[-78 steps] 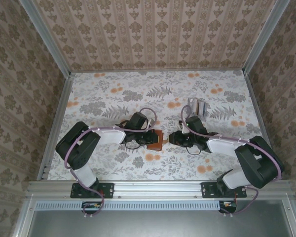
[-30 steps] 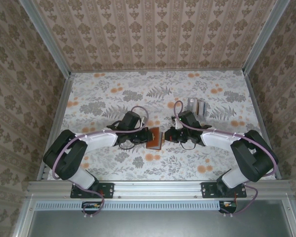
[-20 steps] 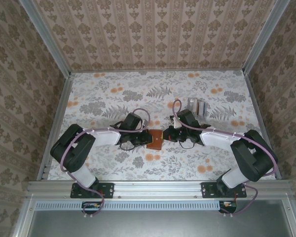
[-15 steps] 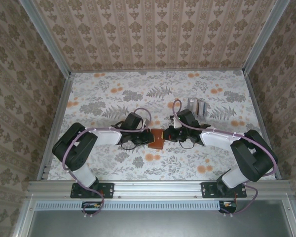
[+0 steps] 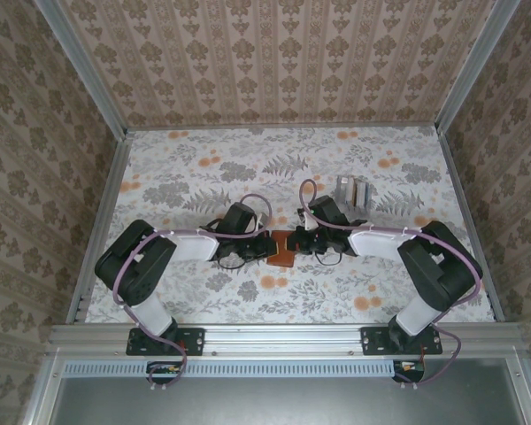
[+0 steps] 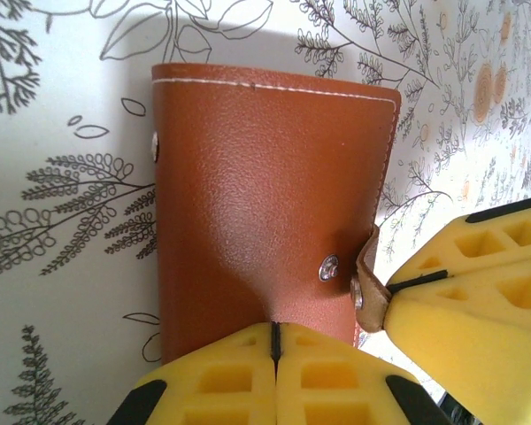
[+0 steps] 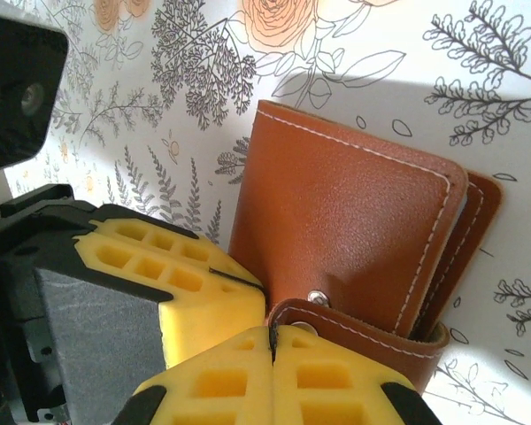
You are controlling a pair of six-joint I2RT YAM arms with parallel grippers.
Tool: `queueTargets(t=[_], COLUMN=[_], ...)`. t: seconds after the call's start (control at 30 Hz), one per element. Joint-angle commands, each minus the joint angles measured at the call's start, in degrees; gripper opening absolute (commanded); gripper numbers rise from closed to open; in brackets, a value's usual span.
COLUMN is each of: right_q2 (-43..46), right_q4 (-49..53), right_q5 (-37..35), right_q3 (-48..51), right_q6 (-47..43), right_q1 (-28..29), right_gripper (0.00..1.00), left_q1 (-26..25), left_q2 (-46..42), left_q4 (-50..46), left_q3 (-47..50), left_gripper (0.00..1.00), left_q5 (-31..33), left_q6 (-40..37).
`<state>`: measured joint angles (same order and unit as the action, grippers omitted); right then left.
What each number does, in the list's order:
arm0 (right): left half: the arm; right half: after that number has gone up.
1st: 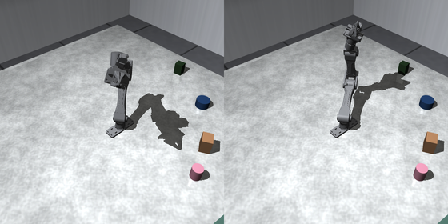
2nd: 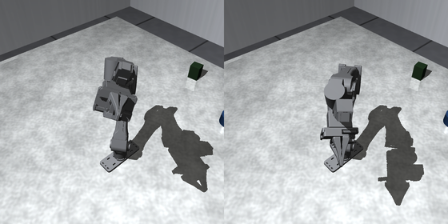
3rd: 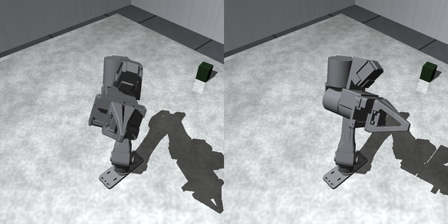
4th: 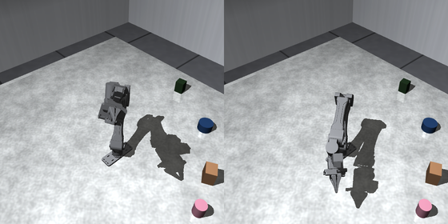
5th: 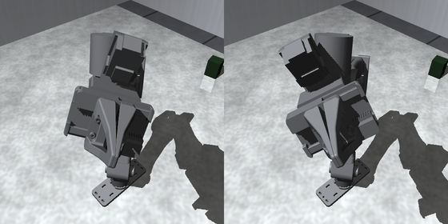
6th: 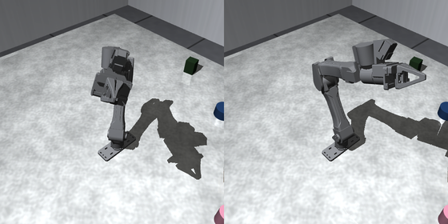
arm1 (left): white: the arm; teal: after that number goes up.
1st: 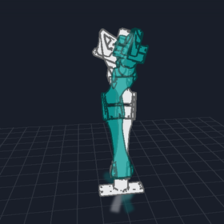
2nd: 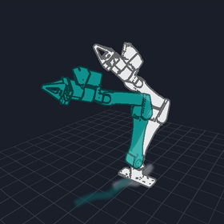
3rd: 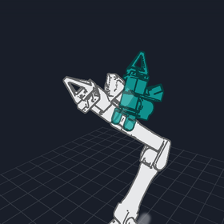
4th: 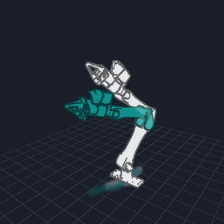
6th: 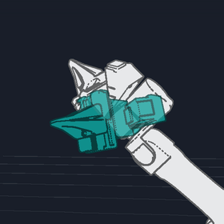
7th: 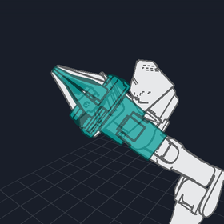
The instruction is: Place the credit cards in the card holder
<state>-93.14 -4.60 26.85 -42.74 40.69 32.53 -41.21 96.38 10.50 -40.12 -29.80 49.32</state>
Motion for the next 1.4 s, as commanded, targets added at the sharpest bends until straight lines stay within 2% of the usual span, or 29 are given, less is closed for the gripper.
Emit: queueTargets(t=[0.0,0.23,0.5,0.97,1.37], right_q2=[-1.64,-2.08,-4.24,-4.3,-13.83], right_q4=[-1.9,-1.29,-3.51,3.76,14.18], right_q5=[-0.05,-2.95,0.08,-0.85,-5.54], right_q3=[-1.09,-1.62,-0.79,-1.82,-5.55], right_q6=[0.08,-0.08,1.94,0.08,0.64], right_q1=[0.34,0.32,0.29,0.07,-2.29], right_gripper=[0.0,0.0,0.0,0.0,0.0], left_q1=[-0.36,-0.36,-0.36,-0.36,-0.33], left_q2=[0.61,0.65,0.65,0.65,0.31], left_q4=[-2.78,-2.48,-1.74,-1.54,-1.3], left_q3=[1.8,1.71,2.29,2.36,2.13], left_gripper=[0.06,0.06,0.06,0.06,0.06], left_q5=[2.12,1.74,1.77,1.61,1.59], left_q6=[0.47,0.53,0.83,0.86,1.18])
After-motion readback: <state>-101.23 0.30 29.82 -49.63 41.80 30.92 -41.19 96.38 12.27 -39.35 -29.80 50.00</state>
